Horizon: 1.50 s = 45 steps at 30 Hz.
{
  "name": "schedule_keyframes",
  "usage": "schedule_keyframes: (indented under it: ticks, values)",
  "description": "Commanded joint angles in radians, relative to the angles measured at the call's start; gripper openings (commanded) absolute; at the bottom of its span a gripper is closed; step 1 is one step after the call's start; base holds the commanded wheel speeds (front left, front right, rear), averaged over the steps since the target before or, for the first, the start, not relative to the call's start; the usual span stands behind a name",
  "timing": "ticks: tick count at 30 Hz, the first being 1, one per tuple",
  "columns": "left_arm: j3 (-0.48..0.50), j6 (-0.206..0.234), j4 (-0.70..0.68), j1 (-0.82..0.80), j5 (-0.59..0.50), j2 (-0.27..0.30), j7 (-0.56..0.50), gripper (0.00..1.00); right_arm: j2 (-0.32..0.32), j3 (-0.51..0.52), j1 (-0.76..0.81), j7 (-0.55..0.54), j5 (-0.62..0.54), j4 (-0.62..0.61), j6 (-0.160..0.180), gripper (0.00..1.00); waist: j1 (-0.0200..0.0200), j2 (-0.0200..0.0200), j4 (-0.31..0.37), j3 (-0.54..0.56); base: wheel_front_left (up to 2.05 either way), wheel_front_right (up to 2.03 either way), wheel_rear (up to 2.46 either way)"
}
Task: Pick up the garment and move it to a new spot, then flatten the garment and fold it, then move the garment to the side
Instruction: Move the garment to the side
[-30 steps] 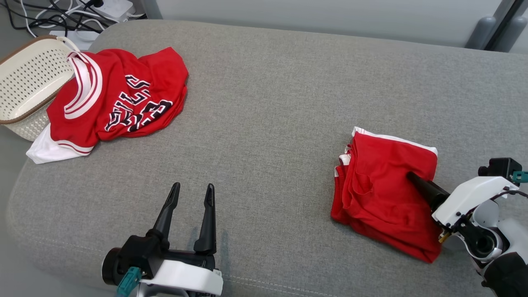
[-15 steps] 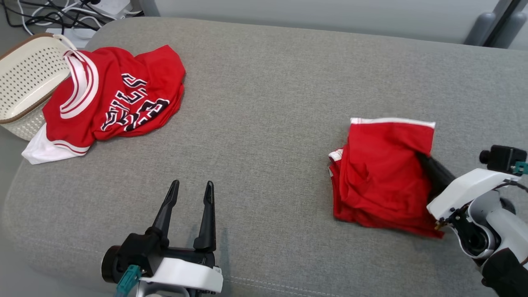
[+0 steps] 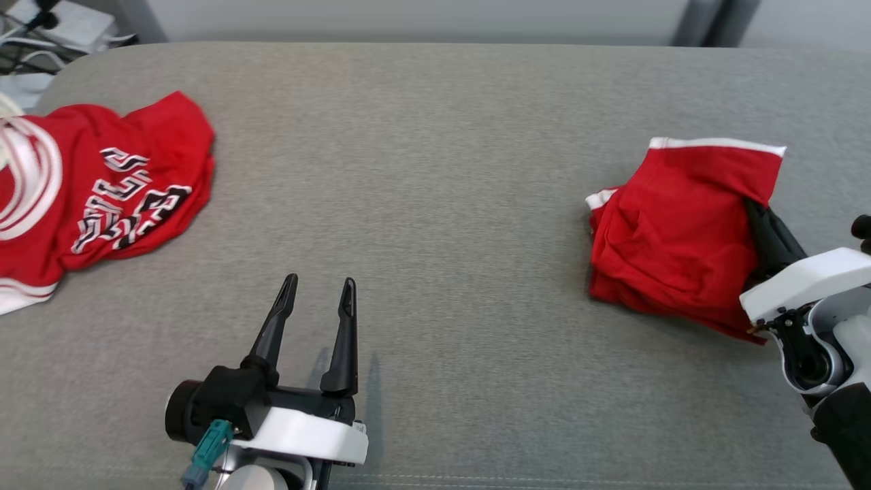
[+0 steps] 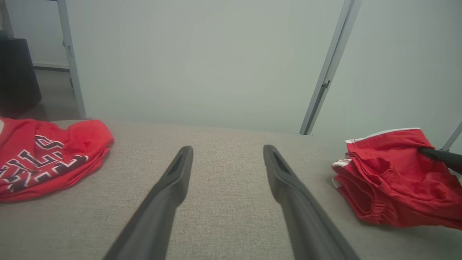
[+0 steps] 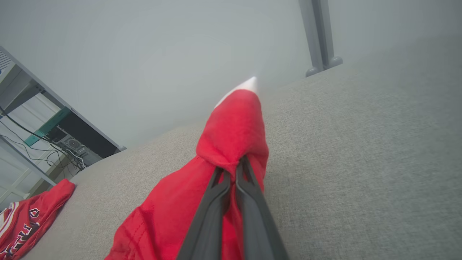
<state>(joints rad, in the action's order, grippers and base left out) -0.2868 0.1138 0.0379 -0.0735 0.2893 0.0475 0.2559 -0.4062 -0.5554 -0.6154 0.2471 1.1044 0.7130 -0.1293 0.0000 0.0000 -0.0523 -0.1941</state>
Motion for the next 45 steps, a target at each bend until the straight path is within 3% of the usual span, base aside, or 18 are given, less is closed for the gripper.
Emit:
schedule_keyframes:
  ticks: [1,11,17,24,30,35,45]
  values:
    - [0.035,-0.011,-0.022,-0.048,-0.014,0.003,0.006,1.00,0.002,0.036,0.018,0.014,-0.034,-0.029,-0.001,0.00,0.0000,0.0000,0.060,-0.013,0.00,0.00,0.00]
    - [0.039,-0.056,0.022,-0.085,-0.063,0.003,0.006,1.00,0.086,0.249,0.112,0.015,-0.153,-0.042,-0.001,0.00,0.0000,0.0000,0.260,-0.029,0.00,0.00,0.00]
    - [0.038,-0.079,0.054,-0.105,-0.093,0.003,0.006,1.00,0.133,0.304,0.161,0.015,-0.174,-0.050,-0.001,0.00,0.0000,0.0000,0.377,-0.041,0.00,0.00,0.00]
    - [0.040,-0.090,0.076,-0.104,-0.112,0.003,0.006,1.00,0.160,0.336,0.191,0.015,-0.173,-0.054,-0.001,0.00,0.0000,0.0000,0.454,-0.049,0.00,0.00,0.00]
    - [0.038,-0.094,0.087,-0.108,-0.118,0.003,0.006,1.00,0.174,0.356,0.202,0.015,-0.159,-0.061,-0.001,0.00,0.0000,0.0000,0.475,-0.053,0.00,0.00,0.00]
    - [0.026,-0.097,0.085,-0.117,-0.119,0.003,0.006,1.00,0.210,0.421,0.187,0.015,0.023,-0.133,-0.001,0.00,0.0000,0.0000,0.464,-0.066,0.00,0.00,0.00]
    - [0.008,-0.144,0.005,-0.145,-0.031,0.003,0.006,1.00,0.153,0.502,-0.027,0.015,0.191,-0.281,-0.001,0.00,0.0000,0.0000,0.392,-0.164,0.00,0.00,0.00]
